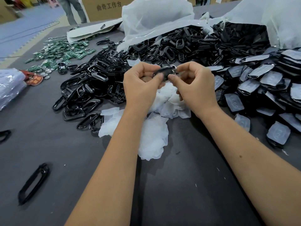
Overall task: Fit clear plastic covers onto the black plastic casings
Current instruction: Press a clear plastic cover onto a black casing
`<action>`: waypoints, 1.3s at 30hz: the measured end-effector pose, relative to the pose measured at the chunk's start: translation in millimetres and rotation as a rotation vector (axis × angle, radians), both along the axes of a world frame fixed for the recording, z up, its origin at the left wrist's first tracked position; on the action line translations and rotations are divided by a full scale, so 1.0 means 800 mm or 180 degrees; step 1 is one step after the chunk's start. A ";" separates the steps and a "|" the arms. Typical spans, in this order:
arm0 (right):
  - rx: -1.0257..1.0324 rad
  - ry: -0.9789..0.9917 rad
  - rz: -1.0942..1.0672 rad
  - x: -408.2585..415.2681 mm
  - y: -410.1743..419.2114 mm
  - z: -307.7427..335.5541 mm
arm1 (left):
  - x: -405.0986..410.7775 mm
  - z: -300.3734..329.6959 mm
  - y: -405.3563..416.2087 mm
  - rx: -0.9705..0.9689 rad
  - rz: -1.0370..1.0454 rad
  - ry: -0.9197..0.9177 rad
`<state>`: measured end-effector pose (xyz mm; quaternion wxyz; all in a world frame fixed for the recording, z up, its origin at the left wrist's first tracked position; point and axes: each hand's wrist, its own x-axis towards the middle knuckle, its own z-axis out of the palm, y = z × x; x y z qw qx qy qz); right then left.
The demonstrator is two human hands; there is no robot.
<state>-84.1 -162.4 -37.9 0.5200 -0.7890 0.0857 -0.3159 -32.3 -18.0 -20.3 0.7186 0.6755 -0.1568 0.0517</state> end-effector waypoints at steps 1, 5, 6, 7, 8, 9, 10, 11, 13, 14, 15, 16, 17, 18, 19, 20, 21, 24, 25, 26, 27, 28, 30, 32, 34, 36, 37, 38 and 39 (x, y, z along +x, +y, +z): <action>-0.0364 0.0042 -0.0016 -0.001 0.001 0.000 | 0.003 0.000 0.000 -0.0057 0.0248 -0.0011; -0.1654 0.0930 0.0228 -0.002 0.009 0.004 | 0.014 -0.002 0.010 -0.0590 0.0757 0.0246; -0.1762 0.1098 0.0223 -0.002 0.010 0.005 | 0.014 -0.001 0.012 -0.0650 0.0760 0.0289; -0.1774 0.1160 0.0220 -0.001 0.010 0.005 | 0.014 -0.001 0.012 -0.0678 0.0727 0.0313; -0.1730 0.1161 0.0234 -0.001 0.010 0.006 | 0.012 0.000 0.011 -0.0689 0.0681 0.0321; -0.1653 0.1112 0.0264 -0.001 0.009 0.006 | 0.011 0.001 0.010 -0.0687 0.0635 0.0324; -0.1554 0.0992 0.0296 -0.003 0.008 0.005 | 0.009 0.002 0.009 -0.0676 0.0599 0.0327; -0.1416 0.0796 0.0304 -0.004 0.008 0.004 | 0.009 0.003 0.008 -0.0666 0.0567 0.0332; -0.0940 0.0304 0.0220 -0.006 0.006 0.003 | 0.008 0.003 0.008 -0.0635 0.0519 0.0356; -0.0587 0.0086 0.0174 -0.006 0.006 0.004 | 0.008 0.003 0.009 -0.0605 0.0495 0.0379; -0.0129 -0.0078 0.0191 -0.005 0.005 0.006 | 0.007 0.003 0.009 -0.0570 0.0465 0.0407; 0.0423 -0.0201 0.0268 -0.005 0.004 0.009 | 0.007 0.003 0.009 -0.0540 0.0433 0.0441; 0.1036 -0.0268 0.0388 -0.004 0.003 0.012 | 0.007 0.003 0.009 -0.0515 0.0398 0.0478; 0.1649 -0.0263 0.0546 -0.004 0.003 0.015 | 0.007 0.002 0.008 -0.0488 0.0359 0.0507; 0.2165 -0.0212 0.0702 -0.003 0.002 0.016 | 0.008 0.001 0.008 -0.0453 0.0308 0.0518; 0.2538 -0.0134 0.0830 -0.002 0.001 0.015 | 0.008 0.000 0.007 -0.0413 0.0250 0.0510; 0.2760 -0.0034 0.0935 -0.002 0.000 0.014 | 0.008 -0.001 0.007 -0.0360 0.0199 0.0486; 0.2815 0.0175 0.1024 0.000 -0.002 0.012 | 0.007 -0.004 0.006 -0.0119 0.0142 0.0399; 0.2704 0.0202 0.0991 0.001 -0.001 0.011 | 0.007 -0.004 0.005 -0.0050 0.0146 0.0372; 0.2561 0.0215 0.0962 0.001 0.000 0.011 | 0.007 -0.005 0.005 0.0001 0.0147 0.0346; 0.2413 0.0205 0.0942 0.000 0.002 0.010 | 0.007 -0.005 0.004 0.0036 0.0148 0.0323; 0.2283 0.0175 0.0930 0.000 0.004 0.010 | 0.007 -0.005 0.004 0.0063 0.0158 0.0306; 0.2093 0.0101 0.0927 -0.002 0.006 0.009 | 0.008 -0.006 0.003 0.0089 0.0187 0.0298; 0.1931 0.0042 0.0877 -0.003 0.007 0.008 | 0.009 -0.007 0.004 0.0090 0.0195 0.0296; 0.1826 0.0019 0.0769 -0.002 0.007 0.008 | 0.009 -0.008 0.005 0.0119 0.0167 0.0263; 0.1805 -0.0003 0.0684 -0.002 0.006 0.009 | 0.008 -0.008 0.004 0.0150 0.0107 0.0202; 0.1787 -0.0018 0.0663 -0.002 0.006 0.009 | 0.008 -0.008 0.004 0.0151 0.0095 0.0181; 0.1746 -0.0030 0.0660 -0.003 0.005 0.009 | 0.008 -0.008 0.004 0.0150 0.0094 0.0170; 0.1671 -0.0039 0.0665 -0.003 0.006 0.008 | 0.008 -0.009 0.004 0.0145 0.0091 0.0169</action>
